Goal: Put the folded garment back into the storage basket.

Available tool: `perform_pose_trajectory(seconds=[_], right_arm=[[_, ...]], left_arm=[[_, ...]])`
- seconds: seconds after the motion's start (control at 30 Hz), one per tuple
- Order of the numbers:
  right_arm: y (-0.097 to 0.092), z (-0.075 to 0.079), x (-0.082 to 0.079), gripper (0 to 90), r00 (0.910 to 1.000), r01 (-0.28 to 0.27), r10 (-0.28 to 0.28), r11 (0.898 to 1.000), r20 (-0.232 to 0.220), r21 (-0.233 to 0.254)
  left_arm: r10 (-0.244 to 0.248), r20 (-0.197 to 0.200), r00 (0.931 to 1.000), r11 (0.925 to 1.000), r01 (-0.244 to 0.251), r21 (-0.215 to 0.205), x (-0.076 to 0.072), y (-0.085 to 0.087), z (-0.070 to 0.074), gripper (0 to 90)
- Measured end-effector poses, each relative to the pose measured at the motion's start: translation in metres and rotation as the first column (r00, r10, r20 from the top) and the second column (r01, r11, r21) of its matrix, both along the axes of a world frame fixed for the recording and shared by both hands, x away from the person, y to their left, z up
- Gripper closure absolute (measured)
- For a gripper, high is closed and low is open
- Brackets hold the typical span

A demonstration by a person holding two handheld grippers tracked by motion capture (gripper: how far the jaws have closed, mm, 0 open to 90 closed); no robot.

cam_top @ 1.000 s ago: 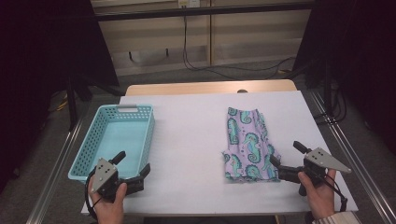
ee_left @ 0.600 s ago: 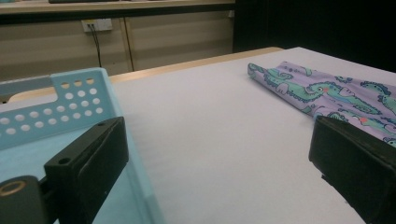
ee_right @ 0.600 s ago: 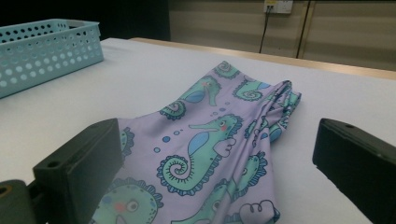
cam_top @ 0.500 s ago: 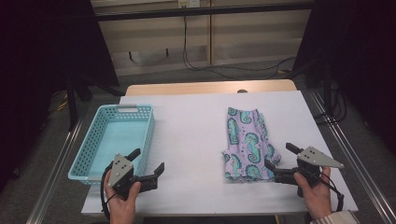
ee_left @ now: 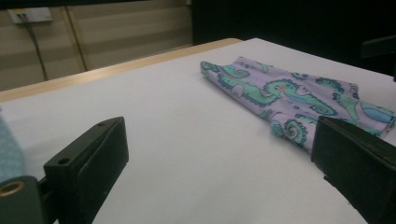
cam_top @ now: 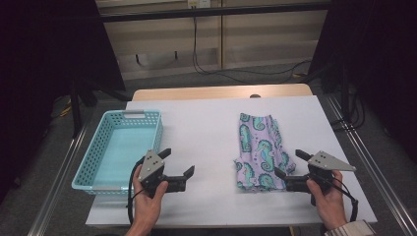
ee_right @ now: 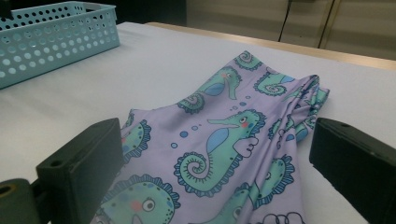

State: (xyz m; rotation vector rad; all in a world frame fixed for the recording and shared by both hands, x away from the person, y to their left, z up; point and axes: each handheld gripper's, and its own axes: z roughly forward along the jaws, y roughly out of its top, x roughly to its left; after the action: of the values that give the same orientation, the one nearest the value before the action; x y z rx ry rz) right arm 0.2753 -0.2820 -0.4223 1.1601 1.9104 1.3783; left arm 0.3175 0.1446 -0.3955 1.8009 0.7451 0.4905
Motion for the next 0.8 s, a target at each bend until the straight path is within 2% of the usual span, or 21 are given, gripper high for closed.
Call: perform_pose_trajectory(seconds=[0.07,0.1,0.2,0.23,0.27,0.33,0.37,0.47,0.5,0.53,0.63,0.67,0.7,0.8], right_arm=[[0.002,0.0,0.002,2.6,0.9999,-0.009,0.009,1.0,-0.007,-0.002],[0.002,0.0,0.003,2.4,0.9997,-0.023,0.023,1.0,-0.011,-0.008],[0.005,0.001,0.003,2.0,0.999,-0.04,0.039,0.999,-0.022,-0.015],[0.007,0.001,0.004,1.5,0.9966,-0.073,0.073,0.997,-0.039,-0.018],[0.007,0.001,0.004,1.5,0.9966,-0.073,0.073,0.997,-0.039,-0.018],[0.012,0.002,0.006,2.0,0.9944,-0.1,0.098,0.993,-0.041,-0.057],[0.014,0.002,0.006,1.7,0.9938,-0.105,0.103,0.993,-0.043,-0.056],[0.017,0.003,0.007,1.6,0.992,-0.122,0.119,0.99,-0.041,-0.066],[0.018,0.003,0.007,1.6,0.9906,-0.132,0.129,0.989,-0.045,-0.066],[0.018,0.003,0.008,1.5,0.9844,-0.169,0.166,0.984,-0.058,-0.054],[0.021,0.003,0.008,1.4,0.9797,-0.193,0.189,0.979,-0.067,-0.065],[0.022,0.003,0.009,1.5,0.9785,-0.197,0.192,0.978,-0.076,-0.067],[0.024,0.003,0.009,1.4,0.9778,-0.197,0.191,0.978,-0.086,-0.066],[0.026,0.003,0.011,1.6,0.9737,-0.207,0.2,0.977,-0.109,-0.057]], left_arm=[[-0.013,0.0,0.9999,0.9995,0.013,0.027,0.004,-0.005,-0.001,5.3],[-0.015,-0.017,0.9997,0.9998,0.016,0.01,0.005,-0.009,-0.002,5.3],[-0.03,-0.03,0.9991,0.9993,0.031,0.019,0.009,-0.014,-0.002,5.5],[-0.046,-0.031,0.9985,0.9987,0.047,0.021,0.012,-0.016,-0.003,5.6],[-0.055,-0.04,0.9977,0.9983,0.055,0.016,0.013,-0.018,-0.003,5.6],[-0.069,-0.058,0.9959,0.9974,0.07,0.017,0.017,-0.022,-0.003,6.0],[-0.066,-0.04,0.9971,0.9976,0.066,0.02,0.02,-0.027,-0.003,6.0],[-0.056,-0.024,0.9981,0.9978,0.057,0.035,0.023,-0.032,-0.004,5.9],[-0.056,-0.026,0.9981,0.9981,0.057,0.026,0.025,-0.034,-0.003,5.9],[-0.061,-0.027,0.9978,0.9979,0.061,0.02,0.027,-0.036,-0.003,5.4],[-0.059,-0.042,0.9974,0.9982,0.059,0.002,0.035,-0.041,-0.002,4.2],[-0.075,-0.047,0.9961,0.9972,0.074,-0.01,0.039,-0.043,-0.001,4.1],[-0.057,-0.048,0.9972,0.9982,0.058,0.017,0.045,-0.045,0.001,4.1],[-0.069,-0.071,0.995,0.9975,0.07,0.01,0.05,-0.049,0.002,4.1]])
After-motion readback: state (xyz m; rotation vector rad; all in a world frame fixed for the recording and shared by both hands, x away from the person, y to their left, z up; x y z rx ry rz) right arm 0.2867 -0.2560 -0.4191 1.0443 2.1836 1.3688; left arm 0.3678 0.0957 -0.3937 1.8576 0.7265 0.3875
